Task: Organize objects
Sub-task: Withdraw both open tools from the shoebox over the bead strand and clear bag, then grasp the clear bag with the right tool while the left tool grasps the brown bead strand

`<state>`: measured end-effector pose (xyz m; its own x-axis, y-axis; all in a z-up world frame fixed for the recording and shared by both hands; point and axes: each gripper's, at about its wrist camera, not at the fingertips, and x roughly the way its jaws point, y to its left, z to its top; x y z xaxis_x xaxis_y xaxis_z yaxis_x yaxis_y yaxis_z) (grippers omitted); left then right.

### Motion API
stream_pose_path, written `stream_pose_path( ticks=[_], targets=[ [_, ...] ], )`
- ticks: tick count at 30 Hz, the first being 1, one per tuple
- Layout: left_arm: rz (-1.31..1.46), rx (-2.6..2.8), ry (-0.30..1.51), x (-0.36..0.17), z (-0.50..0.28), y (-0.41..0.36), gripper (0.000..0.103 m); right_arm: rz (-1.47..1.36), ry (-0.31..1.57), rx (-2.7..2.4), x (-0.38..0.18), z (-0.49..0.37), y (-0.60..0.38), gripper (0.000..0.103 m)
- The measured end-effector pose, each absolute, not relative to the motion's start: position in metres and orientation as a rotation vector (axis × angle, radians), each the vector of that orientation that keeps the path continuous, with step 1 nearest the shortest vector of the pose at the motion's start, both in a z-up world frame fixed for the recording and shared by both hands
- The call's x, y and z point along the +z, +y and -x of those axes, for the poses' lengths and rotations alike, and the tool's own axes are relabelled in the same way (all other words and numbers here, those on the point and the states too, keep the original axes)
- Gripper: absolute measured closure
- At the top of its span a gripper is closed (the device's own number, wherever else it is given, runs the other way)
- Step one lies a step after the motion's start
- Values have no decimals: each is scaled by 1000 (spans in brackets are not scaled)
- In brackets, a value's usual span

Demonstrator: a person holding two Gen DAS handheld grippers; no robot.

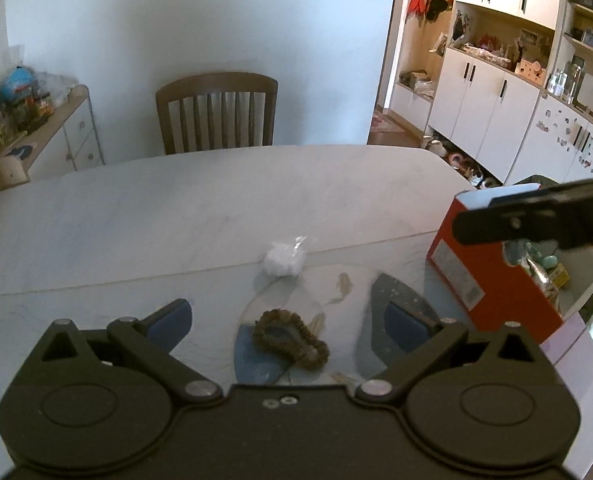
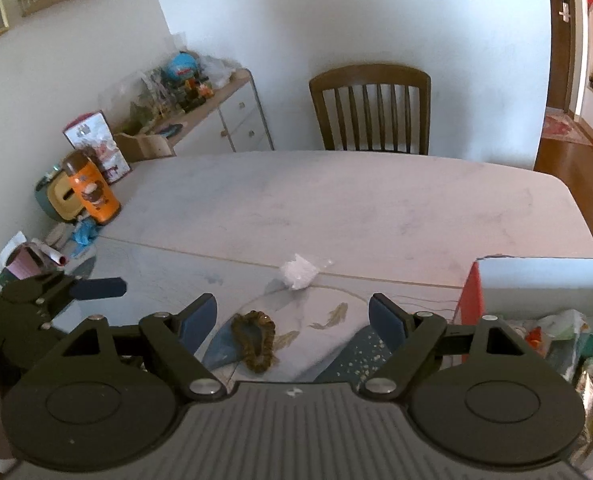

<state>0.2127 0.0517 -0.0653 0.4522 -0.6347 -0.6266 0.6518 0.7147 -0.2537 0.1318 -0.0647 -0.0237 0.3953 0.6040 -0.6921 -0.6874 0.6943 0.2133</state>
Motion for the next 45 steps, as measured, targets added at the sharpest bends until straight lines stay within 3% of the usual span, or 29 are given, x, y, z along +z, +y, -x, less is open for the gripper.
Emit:
stream_pose_path(
  ticks=[17, 30, 45],
  targets=[
    [-25, -763, 892, -142, -246, 28, 1, 268, 912, 794, -94, -185, 24, 20],
    [-121, -729, 853, -169, -243, -10, 2, 339, 958, 799, -137, -214, 74, 20],
    [-92, -704, 867, -175, -242, -18, 24, 408, 980, 801, -166, -229, 103, 20]
  ],
)
